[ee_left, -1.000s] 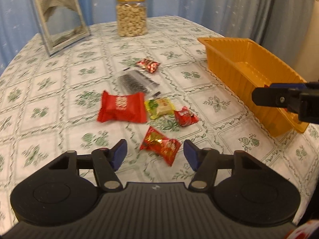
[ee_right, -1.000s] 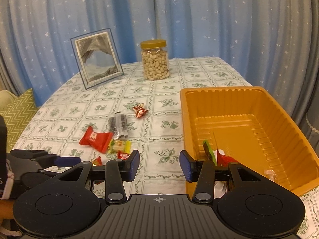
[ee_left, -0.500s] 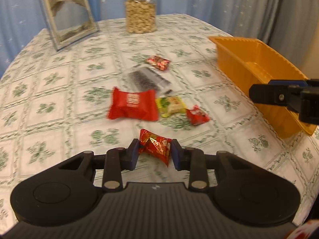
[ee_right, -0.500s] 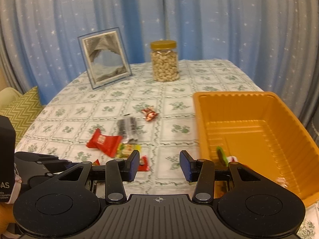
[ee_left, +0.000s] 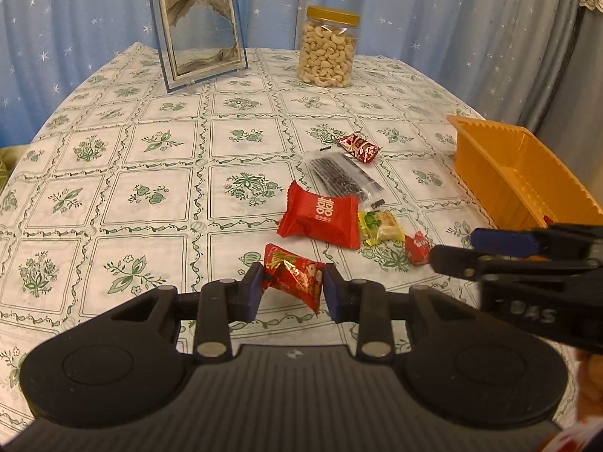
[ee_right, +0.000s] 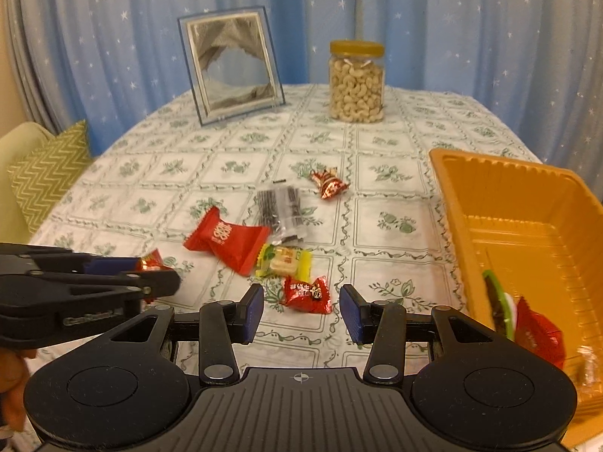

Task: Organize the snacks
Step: 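Grasp the red-gold wrapped candy with the left tool while the right tool grasps a small red candy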

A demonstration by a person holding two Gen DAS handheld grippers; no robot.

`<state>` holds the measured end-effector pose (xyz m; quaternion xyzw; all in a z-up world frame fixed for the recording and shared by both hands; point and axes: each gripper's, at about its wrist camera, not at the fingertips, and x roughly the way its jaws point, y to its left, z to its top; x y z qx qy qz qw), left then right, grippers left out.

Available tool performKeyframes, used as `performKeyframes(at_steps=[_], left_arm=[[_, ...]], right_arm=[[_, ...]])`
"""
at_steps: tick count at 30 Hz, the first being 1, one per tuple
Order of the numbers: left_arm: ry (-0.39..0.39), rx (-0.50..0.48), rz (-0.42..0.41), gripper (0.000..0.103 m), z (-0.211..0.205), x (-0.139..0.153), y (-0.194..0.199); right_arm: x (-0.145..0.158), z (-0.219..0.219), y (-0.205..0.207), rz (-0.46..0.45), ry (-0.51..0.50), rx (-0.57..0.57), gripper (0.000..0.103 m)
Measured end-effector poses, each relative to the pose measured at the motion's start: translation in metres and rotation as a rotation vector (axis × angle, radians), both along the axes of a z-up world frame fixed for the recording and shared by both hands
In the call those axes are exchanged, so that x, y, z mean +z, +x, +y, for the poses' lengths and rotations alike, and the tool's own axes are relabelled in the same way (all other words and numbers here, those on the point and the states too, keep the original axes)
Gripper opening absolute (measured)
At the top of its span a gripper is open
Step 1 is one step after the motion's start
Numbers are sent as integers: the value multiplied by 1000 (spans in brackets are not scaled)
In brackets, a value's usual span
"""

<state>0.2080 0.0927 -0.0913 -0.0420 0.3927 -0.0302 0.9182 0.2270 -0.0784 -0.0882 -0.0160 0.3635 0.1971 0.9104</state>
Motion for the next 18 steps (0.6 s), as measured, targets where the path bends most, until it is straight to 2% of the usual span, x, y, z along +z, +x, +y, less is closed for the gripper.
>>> performKeyframes(at_steps=[12, 13, 14, 18], left_arm=[[-47, 20, -4, 30, 5, -1, 1], [-48, 20, -3, 30, 5, -1, 1], [-47, 20, -4, 30, 5, -1, 1], [-47, 15, -6, 30, 3, 0, 1]], right_arm=[[-25, 11, 31, 45, -26, -14, 46], [-26, 12, 31, 47, -28, -12, 43], [-27, 12, 32, 52, -31, -8, 31], [-25, 11, 28, 37, -28, -9, 23]])
